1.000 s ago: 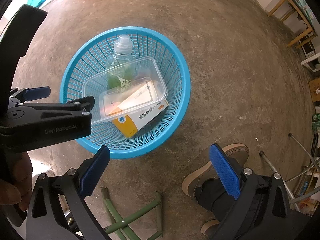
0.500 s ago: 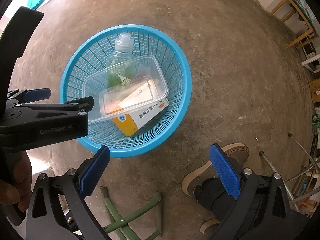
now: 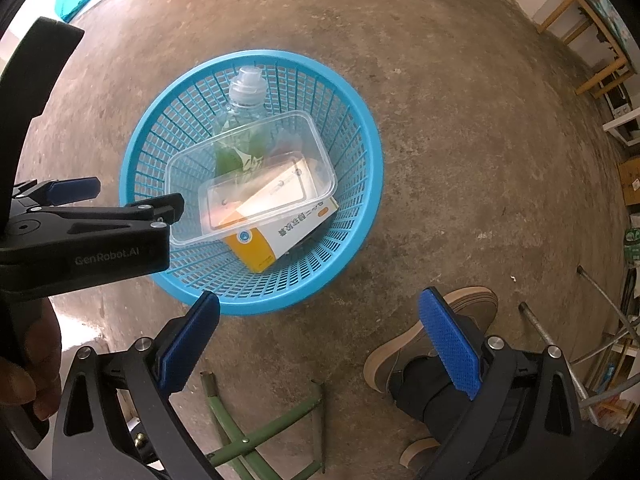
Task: Collect trash
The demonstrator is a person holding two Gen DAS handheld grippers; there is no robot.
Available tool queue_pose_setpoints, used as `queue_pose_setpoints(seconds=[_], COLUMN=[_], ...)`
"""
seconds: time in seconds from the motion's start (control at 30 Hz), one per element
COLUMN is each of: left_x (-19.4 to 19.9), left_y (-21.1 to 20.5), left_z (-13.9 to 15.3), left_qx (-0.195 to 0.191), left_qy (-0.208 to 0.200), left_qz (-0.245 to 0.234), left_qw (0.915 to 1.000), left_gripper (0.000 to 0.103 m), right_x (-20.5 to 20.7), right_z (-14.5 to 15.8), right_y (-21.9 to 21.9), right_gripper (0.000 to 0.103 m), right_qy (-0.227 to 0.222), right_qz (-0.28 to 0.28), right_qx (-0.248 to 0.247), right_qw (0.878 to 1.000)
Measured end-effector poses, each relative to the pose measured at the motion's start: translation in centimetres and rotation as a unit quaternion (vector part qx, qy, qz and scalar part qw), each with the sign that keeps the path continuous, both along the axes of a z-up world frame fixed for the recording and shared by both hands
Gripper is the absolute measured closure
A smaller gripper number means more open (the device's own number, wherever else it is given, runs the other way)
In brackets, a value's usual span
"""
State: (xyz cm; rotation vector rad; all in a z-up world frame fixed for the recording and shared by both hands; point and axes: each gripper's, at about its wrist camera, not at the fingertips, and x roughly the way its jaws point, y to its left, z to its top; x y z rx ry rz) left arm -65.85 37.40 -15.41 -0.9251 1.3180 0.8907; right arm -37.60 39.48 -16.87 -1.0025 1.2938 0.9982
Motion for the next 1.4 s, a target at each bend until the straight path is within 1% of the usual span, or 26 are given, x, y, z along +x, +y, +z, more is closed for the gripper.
queue_pose_setpoints(seconds=[0.5,0.83,1.4], left_x=[-0.4,0.1,0.6], left_y=[0.4,0.0,-0.1], left_z=[1.4,1.3,1.4], left_qx=[0.014,0.017,0.016], left_qy=[-0.003,0.003,-0.001], left_qz=[0.005,-0.004,-0.007], left_qw=[0.9999,0.9998,0.9998], left_gripper=[0.008,0.008,0.008], right_x=[-0.1,0.0,0.0], right_z=[0.4,0.6,0.6], right_y=[-0.1,-0.1,-0.1], right_gripper=[0.006,0.006,0.006], right_qy=[0.002,0.006,0.006], right_qz=[0.001,-0.001,-0.001], right_qx=[0.005,0.009,0.007], right_qw=[1.000,1.000,1.000])
